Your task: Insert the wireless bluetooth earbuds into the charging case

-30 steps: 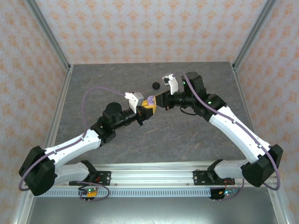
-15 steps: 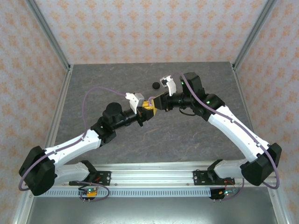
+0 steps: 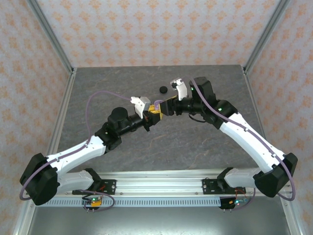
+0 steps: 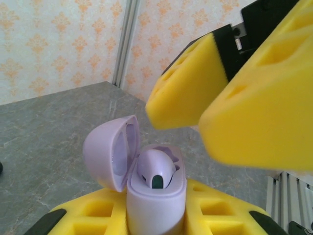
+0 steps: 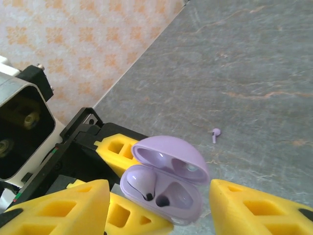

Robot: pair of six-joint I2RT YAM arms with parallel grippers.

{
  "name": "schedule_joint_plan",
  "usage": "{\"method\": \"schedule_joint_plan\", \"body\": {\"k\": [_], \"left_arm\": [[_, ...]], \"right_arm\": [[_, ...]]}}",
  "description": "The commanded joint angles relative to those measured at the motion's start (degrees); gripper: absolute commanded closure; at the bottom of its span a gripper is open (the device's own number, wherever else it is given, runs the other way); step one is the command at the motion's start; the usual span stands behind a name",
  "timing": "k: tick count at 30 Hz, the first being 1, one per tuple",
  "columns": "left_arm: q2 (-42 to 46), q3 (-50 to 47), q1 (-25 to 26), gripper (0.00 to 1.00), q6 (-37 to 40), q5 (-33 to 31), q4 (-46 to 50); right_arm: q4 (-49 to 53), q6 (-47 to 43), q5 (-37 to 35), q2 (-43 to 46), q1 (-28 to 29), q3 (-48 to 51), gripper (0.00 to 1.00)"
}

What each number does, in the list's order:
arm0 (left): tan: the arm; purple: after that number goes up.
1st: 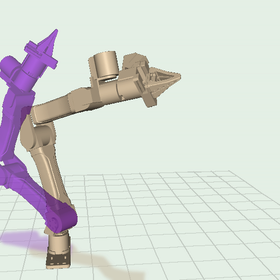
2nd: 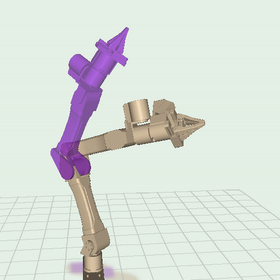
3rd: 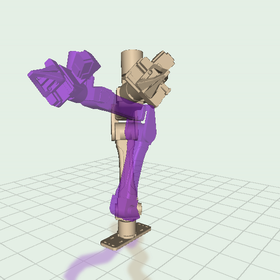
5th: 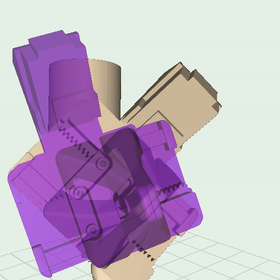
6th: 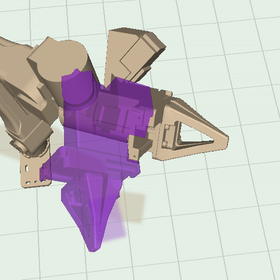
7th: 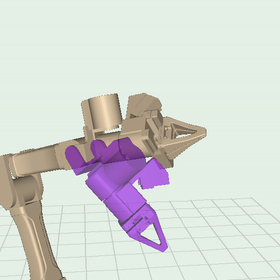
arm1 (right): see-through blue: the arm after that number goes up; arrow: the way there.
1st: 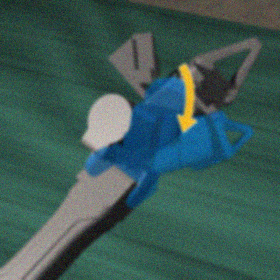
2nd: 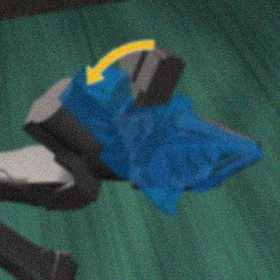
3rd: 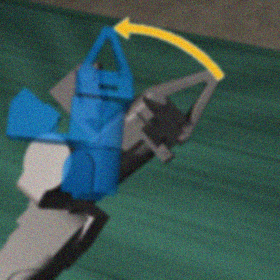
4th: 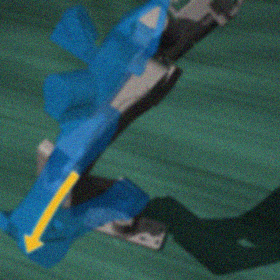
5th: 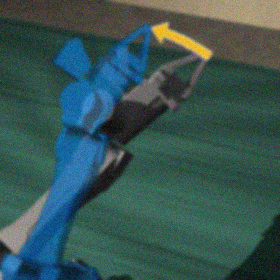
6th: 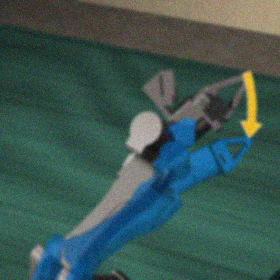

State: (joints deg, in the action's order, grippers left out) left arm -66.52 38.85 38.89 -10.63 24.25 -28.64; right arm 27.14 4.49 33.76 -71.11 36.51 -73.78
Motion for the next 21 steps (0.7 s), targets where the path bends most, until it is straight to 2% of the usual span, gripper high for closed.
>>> {"method": "schedule_joint_plan", "body": {"k": [1, 6, 8, 12, 16, 21], "left_arm": [[1.27, 1.4, -0.35, 0.75, 1.13, -3.35, 1.76], [3.76, 0.88, -0.31, 0.75, 2.62, -4.32, 5.79], [5.21, 0.68, -0.31, 0.75, 3.31, -4.39, 7.63], [8.55, 1.08, -0.31, 0.75, 4.45, -4.3, 12.16], [11.99, 2.09, -0.3, 0.75, 5.52, -4.62, 17.52], [15.32, 2.31, -0.31, 0.74, 6.2, -6.16, 21.75]], "right_arm": [[-2.83, 2.87, -10.48, 2.99, 0.23, 1.5, 0.43], [-0.26, 6.2, -26.77, 3.66, 0.11, 1.56, 0.41], [2.25, 7.17, -29.21, 0.91, -0.78, 0.31, 0.4], [6.27, 8.94, -26.86, -4.93, -2.6, -2.81, 0.42], [5.47, 9.49, -23.19, -9.96, -3.5, -3.22, 0.43], [2.99, 8.05, -14.13, -18.23, -3.82, -4.28, 0.49]]}}
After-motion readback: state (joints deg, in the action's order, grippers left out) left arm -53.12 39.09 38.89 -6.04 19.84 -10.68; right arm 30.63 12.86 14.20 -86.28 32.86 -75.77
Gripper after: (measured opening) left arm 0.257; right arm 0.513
